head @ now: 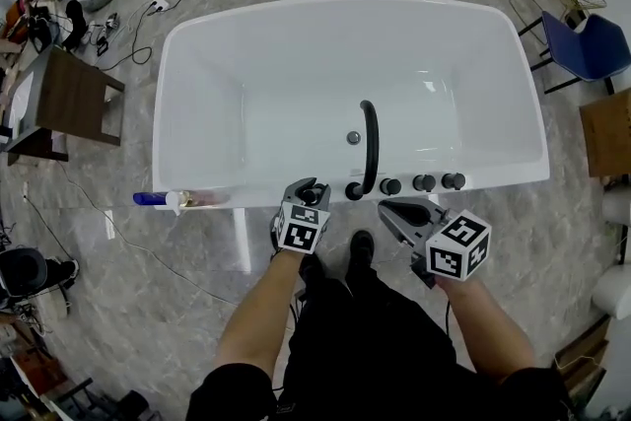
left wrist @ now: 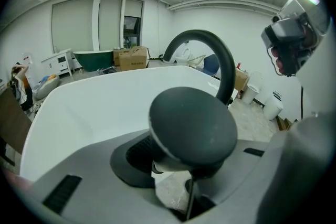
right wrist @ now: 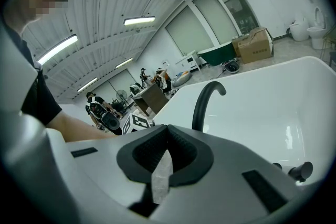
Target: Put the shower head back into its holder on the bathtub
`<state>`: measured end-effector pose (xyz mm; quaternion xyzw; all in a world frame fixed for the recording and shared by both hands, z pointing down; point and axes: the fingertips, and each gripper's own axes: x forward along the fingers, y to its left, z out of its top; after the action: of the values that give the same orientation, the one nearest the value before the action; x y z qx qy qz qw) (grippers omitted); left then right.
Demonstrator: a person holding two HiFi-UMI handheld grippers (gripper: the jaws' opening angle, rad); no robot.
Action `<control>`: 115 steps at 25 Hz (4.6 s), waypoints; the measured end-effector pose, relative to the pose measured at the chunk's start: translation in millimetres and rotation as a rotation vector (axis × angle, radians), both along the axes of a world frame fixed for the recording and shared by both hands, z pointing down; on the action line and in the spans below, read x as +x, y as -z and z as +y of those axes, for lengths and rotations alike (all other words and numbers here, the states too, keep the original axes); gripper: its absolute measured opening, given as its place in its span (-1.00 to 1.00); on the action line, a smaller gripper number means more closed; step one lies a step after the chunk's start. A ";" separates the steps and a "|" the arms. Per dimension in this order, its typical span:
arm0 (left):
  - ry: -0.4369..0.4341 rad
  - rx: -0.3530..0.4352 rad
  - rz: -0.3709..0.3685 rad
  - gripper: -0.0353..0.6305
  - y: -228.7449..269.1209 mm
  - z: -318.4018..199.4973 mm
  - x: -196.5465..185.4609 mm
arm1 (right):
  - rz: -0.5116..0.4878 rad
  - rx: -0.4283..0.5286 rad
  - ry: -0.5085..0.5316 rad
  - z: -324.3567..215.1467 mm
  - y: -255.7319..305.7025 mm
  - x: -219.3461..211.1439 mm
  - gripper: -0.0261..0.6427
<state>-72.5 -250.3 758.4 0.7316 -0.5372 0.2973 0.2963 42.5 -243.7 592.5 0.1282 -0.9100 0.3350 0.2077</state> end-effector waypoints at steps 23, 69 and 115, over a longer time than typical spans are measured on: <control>0.041 -0.021 -0.009 -0.17 0.8 3.0 3.6 | -0.019 0.005 0.042 -2.4 15.1 5.2 -0.88; 0.065 0.269 0.150 -0.40 169.4 55.6 -53.6 | -0.131 0.115 0.040 18.4 91.4 -65.1 -0.87; 0.365 0.751 -0.018 -0.85 404.6 30.6 -87.7 | -0.405 0.576 0.053 -53.4 258.8 -15.4 -0.88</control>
<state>-160.1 -219.7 353.9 0.6790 -0.7317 0.0298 0.0520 27.1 -297.1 333.7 0.0890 -0.9929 0.0778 -0.0130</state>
